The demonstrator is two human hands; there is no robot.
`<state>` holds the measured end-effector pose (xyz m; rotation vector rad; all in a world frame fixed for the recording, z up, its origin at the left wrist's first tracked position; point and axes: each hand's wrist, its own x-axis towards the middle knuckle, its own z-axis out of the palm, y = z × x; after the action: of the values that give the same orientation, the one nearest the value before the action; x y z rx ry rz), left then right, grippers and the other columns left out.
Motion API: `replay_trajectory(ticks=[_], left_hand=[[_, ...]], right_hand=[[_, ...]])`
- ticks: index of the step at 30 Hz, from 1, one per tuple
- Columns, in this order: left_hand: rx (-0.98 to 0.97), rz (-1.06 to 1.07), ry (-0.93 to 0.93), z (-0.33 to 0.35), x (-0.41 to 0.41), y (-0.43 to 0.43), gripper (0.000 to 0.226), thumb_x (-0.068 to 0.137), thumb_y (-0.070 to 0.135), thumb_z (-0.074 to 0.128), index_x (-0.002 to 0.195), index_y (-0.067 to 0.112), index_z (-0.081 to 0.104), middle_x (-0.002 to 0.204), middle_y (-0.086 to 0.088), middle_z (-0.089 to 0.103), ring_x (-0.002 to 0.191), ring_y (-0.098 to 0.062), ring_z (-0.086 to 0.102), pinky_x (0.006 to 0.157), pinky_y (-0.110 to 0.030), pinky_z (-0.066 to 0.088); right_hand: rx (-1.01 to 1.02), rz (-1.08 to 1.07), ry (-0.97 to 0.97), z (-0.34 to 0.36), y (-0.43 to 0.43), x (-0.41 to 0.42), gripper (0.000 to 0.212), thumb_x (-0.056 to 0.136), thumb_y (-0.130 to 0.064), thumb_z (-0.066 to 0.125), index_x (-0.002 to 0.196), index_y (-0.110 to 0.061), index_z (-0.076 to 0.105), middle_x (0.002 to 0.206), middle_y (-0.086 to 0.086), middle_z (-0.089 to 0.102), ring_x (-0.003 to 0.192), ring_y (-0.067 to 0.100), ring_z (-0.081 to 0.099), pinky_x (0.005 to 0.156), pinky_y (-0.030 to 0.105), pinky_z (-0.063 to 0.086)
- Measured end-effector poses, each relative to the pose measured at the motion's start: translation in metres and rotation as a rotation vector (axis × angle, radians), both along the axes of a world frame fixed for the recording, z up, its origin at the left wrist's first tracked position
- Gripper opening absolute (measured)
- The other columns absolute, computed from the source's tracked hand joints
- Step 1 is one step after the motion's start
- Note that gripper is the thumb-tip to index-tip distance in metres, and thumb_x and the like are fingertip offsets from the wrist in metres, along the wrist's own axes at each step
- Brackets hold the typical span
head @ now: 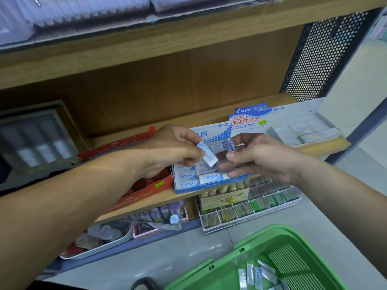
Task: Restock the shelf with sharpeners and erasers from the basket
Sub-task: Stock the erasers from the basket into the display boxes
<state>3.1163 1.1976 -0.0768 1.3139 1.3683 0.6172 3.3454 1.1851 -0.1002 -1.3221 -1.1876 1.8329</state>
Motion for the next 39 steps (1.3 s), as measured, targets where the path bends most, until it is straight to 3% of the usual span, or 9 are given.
replay_trajectory(ticks=[3, 6, 9, 12, 16, 20, 28, 34, 39], left_hand=[[0.139, -0.070, 0.198, 0.001, -0.014, 0.007, 0.022, 0.084, 0.008, 0.082, 0.103, 0.016, 0.074, 0.086, -0.005, 0.073, 0.072, -0.008, 0.064, 0.062, -0.019, 0.052], [0.226, -0.434, 0.603, -0.001, -0.021, 0.008, 0.028, 0.097, 0.024, 0.068, 0.122, 0.036, 0.071, 0.082, 0.020, 0.062, 0.068, 0.012, 0.056, 0.063, -0.006, 0.038], [0.216, -0.585, 0.722, -0.006, -0.015, 0.006, 0.044, 0.096, 0.028, 0.071, 0.138, 0.036, 0.060, 0.090, 0.018, 0.065, 0.077, 0.011, 0.060, 0.067, -0.010, 0.047], [0.209, -0.545, 0.701, -0.012, -0.012, 0.007, 0.040, 0.087, 0.026, 0.082, 0.125, 0.031, 0.067, 0.094, 0.014, 0.073, 0.084, 0.001, 0.068, 0.080, -0.025, 0.058], [0.291, -0.579, 0.799, -0.020, -0.007, 0.005, 0.020, 0.085, 0.027, 0.083, 0.104, 0.027, 0.077, 0.089, 0.017, 0.075, 0.084, 0.003, 0.068, 0.077, -0.022, 0.057], [0.419, -0.621, 0.918, -0.022, -0.004, 0.003, 0.012, 0.087, 0.032, 0.079, 0.097, 0.027, 0.079, 0.089, 0.018, 0.075, 0.082, 0.000, 0.064, 0.067, -0.012, 0.042], [0.372, -0.489, 0.848, -0.024, -0.003, -0.002, 0.030, 0.093, 0.033, 0.072, 0.122, 0.025, 0.068, 0.101, 0.012, 0.072, 0.090, -0.008, 0.066, 0.081, -0.027, 0.055], [0.129, -0.220, 0.238, -0.019, 0.041, -0.011, 0.025, 0.084, 0.027, 0.084, 0.104, 0.020, 0.071, 0.088, -0.004, 0.077, 0.076, -0.015, 0.075, 0.075, -0.031, 0.063], [0.008, 0.004, -0.013, -0.026, 0.060, 0.006, 0.019, 0.081, 0.016, 0.087, 0.094, 0.015, 0.073, 0.081, -0.004, 0.071, 0.072, -0.016, 0.065, 0.073, -0.032, 0.057]], right_hand=[[0.149, 0.004, -0.191, -0.002, 0.000, -0.001, 0.029, 0.084, 0.005, 0.076, 0.106, -0.005, 0.060, 0.102, 0.017, 0.075, 0.070, 0.029, 0.073, 0.062, 0.033, 0.064], [0.193, -0.023, -0.239, -0.006, 0.002, 0.000, 0.025, 0.080, 0.005, 0.080, 0.101, -0.004, 0.069, 0.077, 0.014, 0.072, 0.050, 0.020, 0.061, 0.049, 0.028, 0.056], [0.136, -0.042, -0.191, -0.009, 0.003, 0.003, 0.024, 0.085, 0.008, 0.073, 0.106, -0.004, 0.068, 0.068, 0.011, 0.072, 0.053, 0.018, 0.066, 0.053, 0.025, 0.059], [0.076, -0.026, -0.116, -0.012, 0.003, 0.004, 0.022, 0.093, 0.009, 0.064, 0.112, -0.002, 0.065, 0.078, 0.017, 0.075, 0.058, 0.019, 0.069, 0.054, 0.026, 0.059], [0.059, -0.032, -0.123, -0.016, 0.003, 0.007, 0.021, 0.095, 0.004, 0.063, 0.115, -0.004, 0.063, 0.094, 0.022, 0.077, 0.061, 0.019, 0.068, 0.057, 0.027, 0.058], [0.071, -0.028, -0.122, -0.018, 0.001, 0.009, 0.025, 0.091, 0.004, 0.069, 0.114, -0.002, 0.062, 0.087, 0.018, 0.077, 0.066, 0.020, 0.071, 0.060, 0.024, 0.059], [-0.026, -0.103, -0.024, -0.017, -0.002, 0.018, 0.025, 0.095, 0.015, 0.055, 0.116, 0.005, 0.064, 0.099, 0.028, 0.072, 0.094, 0.034, 0.076, 0.081, 0.034, 0.063], [-0.049, -0.116, 0.089, -0.008, -0.007, 0.020, 0.024, 0.091, 0.009, 0.064, 0.114, 0.001, 0.066, 0.098, 0.026, 0.074, 0.092, 0.033, 0.077, 0.075, 0.034, 0.064], [0.072, -0.161, -0.147, 0.000, -0.007, 0.055, 0.027, 0.085, -0.005, 0.077, 0.111, -0.006, 0.070, 0.095, 0.014, 0.078, 0.080, 0.026, 0.077, 0.063, 0.034, 0.061]])
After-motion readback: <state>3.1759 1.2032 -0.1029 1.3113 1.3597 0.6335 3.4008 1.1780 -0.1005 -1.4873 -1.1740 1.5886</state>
